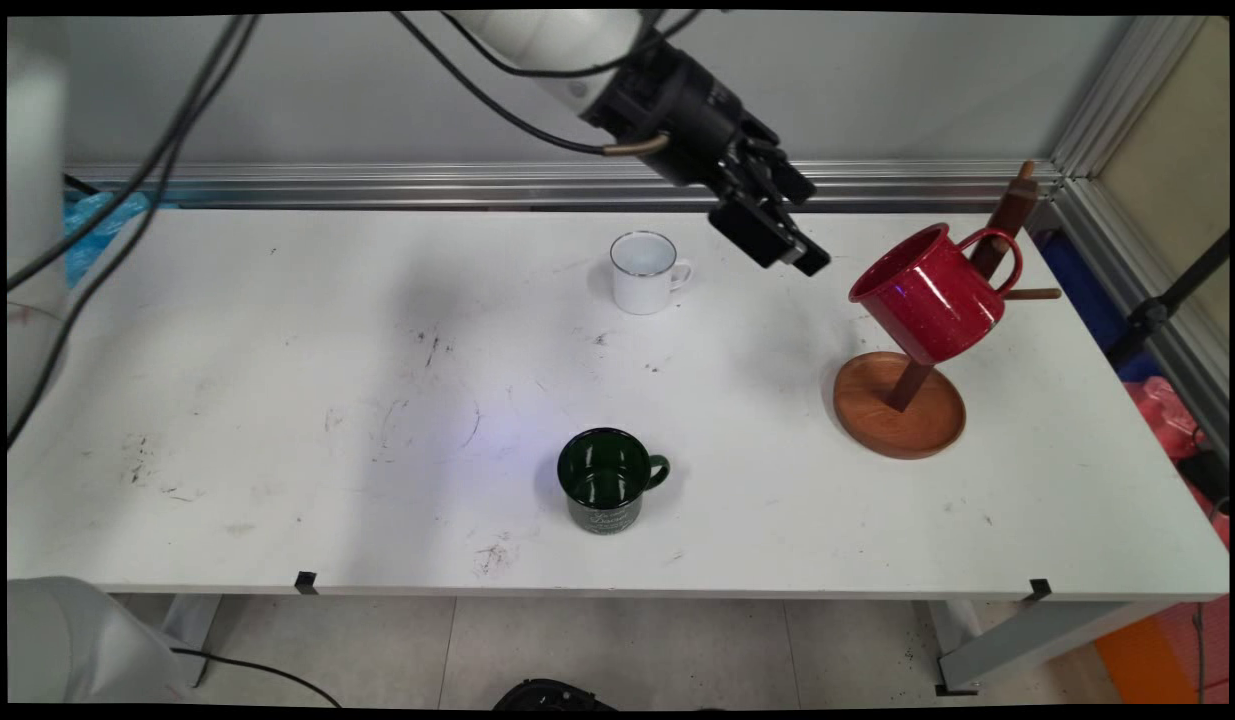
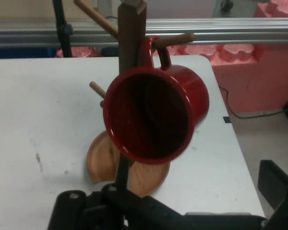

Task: Pick up the red mug from the rack

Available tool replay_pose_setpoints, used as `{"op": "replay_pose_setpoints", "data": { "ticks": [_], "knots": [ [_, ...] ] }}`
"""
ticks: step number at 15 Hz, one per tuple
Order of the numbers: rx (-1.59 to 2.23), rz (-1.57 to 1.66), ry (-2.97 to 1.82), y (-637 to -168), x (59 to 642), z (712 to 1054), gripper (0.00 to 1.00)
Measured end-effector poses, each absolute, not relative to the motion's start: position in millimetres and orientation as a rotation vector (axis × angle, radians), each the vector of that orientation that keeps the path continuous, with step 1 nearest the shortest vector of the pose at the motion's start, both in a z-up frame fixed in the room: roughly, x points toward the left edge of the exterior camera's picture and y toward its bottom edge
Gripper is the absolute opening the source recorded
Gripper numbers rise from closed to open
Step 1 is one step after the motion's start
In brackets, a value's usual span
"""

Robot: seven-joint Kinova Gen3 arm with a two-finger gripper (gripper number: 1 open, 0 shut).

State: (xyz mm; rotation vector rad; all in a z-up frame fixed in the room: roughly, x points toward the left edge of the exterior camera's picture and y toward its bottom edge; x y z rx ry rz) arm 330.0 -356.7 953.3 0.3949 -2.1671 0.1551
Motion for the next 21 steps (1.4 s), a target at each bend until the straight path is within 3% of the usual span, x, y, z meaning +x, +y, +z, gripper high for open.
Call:
{"op": "replay_pose_setpoints", "data": {
  "ticks": [21],
  "knots": [
    [0.269, -0.001, -2.136, -428, 248, 890, 1.00]
  ]
}}
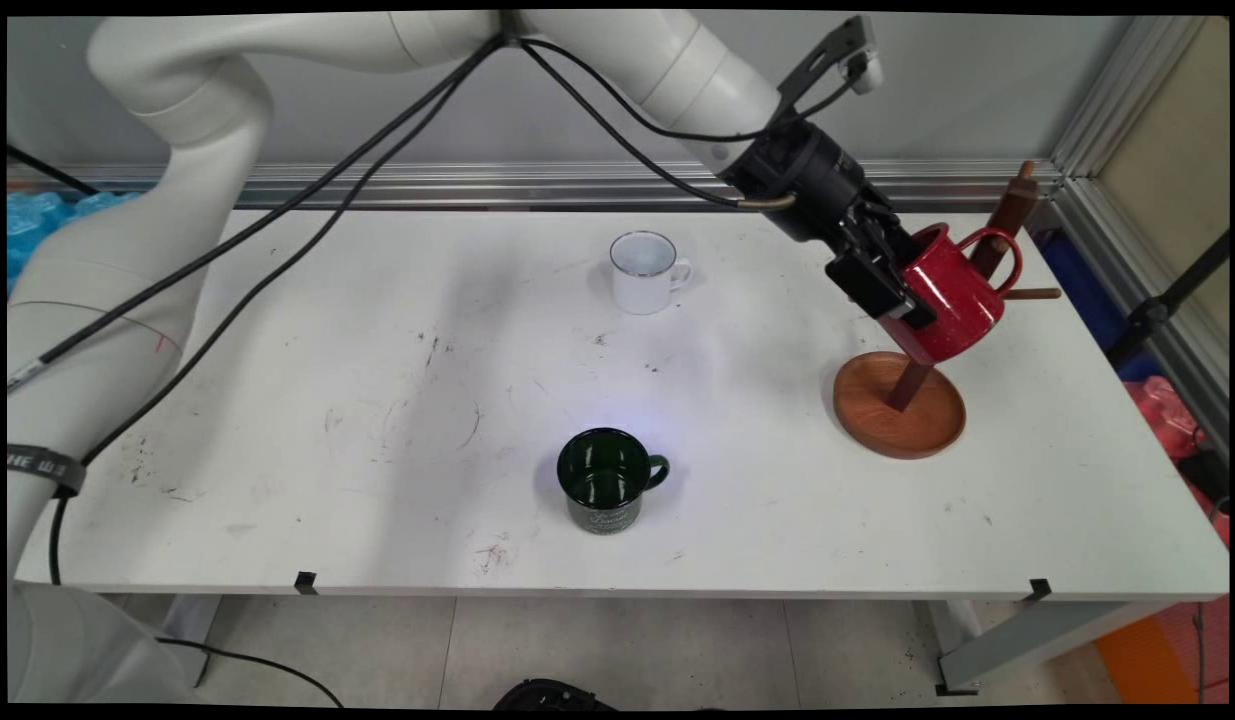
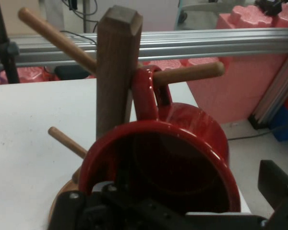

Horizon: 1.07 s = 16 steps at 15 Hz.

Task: Pick up the red mug from the rack, then place the picked object on the table

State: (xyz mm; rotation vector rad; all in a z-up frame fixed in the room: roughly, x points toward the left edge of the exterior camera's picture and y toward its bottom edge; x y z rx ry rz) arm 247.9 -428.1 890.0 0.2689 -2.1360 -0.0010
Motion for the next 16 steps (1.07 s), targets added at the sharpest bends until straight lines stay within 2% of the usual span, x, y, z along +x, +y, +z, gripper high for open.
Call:
{"op": "replay_pose_setpoints", "data": {
  "ticks": [4, 5, 16],
  "knots": [
    [0.250, -0.012, -2.137, -433, 241, 885, 1.00],
    [0.246, -0.017, -2.136, -434, 240, 884, 0.00],
    [0.235, -0.073, -2.121, -433, 232, 885, 0.00]
  ]
}}
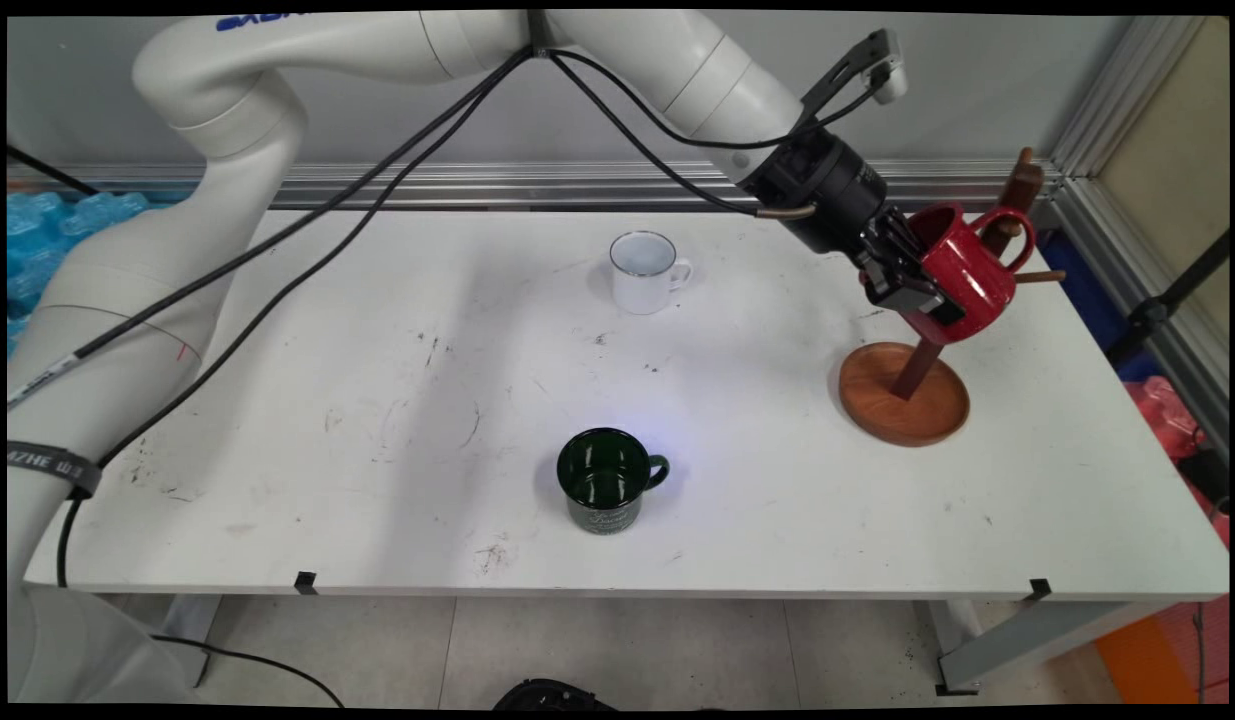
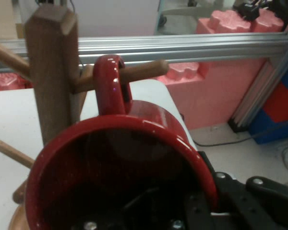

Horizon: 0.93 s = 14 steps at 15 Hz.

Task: Place the picked object on the table

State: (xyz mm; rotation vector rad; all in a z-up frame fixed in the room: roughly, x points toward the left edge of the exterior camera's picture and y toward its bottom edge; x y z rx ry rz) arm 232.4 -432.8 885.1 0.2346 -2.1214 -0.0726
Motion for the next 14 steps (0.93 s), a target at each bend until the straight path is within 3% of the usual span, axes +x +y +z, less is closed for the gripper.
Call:
{"op": "replay_pose_setpoints", "data": {
  "ticks": [14],
  "knots": [
    [0.212, -0.121, -2.100, -395, 238, 922, 0.00]
  ]
}}
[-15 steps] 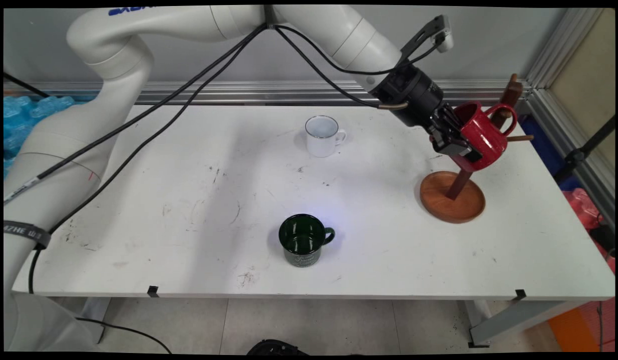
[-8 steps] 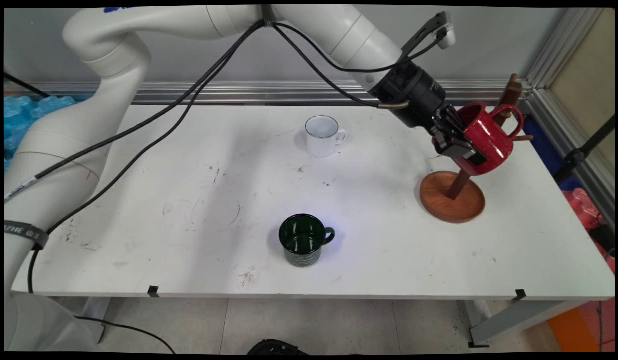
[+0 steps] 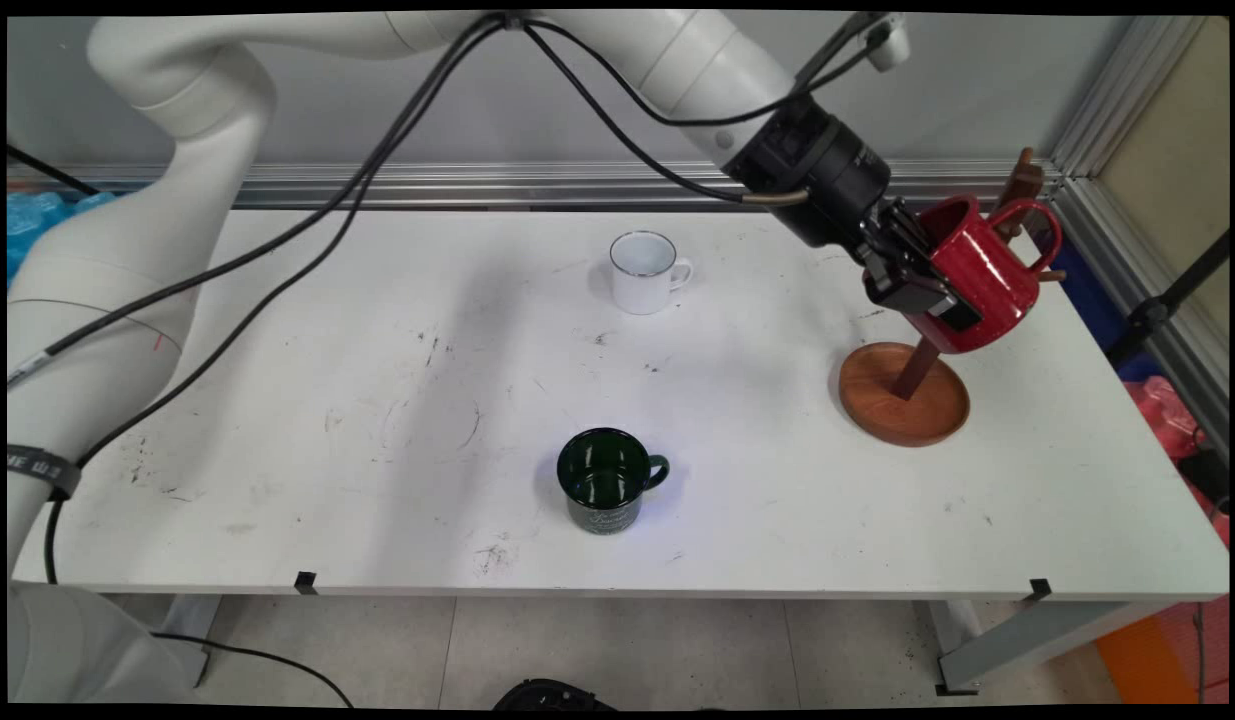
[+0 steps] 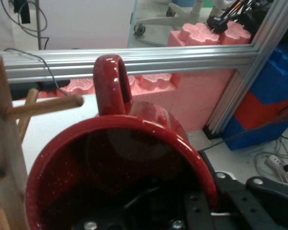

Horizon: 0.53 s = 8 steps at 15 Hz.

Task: Place the picked object on the table

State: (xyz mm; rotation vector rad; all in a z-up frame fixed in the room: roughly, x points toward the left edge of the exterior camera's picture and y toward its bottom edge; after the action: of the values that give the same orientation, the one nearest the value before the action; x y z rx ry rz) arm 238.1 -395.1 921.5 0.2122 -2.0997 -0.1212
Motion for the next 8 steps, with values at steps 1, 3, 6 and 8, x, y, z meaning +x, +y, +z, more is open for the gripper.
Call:
{"op": "replay_pose_setpoints", "data": {
  "ticks": [1, 3, 6, 8],
  "knots": [
    [0.211, -0.118, -2.101, -391, 240, 927, 0.00],
    [0.214, -0.107, -2.110, -383, 246, 937, 0.00],
    [0.240, -0.079, -2.135, -370, 257, 951, 0.00],
    [0.267, -0.056, -2.157, -361, 265, 960, 0.00]
  ]
}}
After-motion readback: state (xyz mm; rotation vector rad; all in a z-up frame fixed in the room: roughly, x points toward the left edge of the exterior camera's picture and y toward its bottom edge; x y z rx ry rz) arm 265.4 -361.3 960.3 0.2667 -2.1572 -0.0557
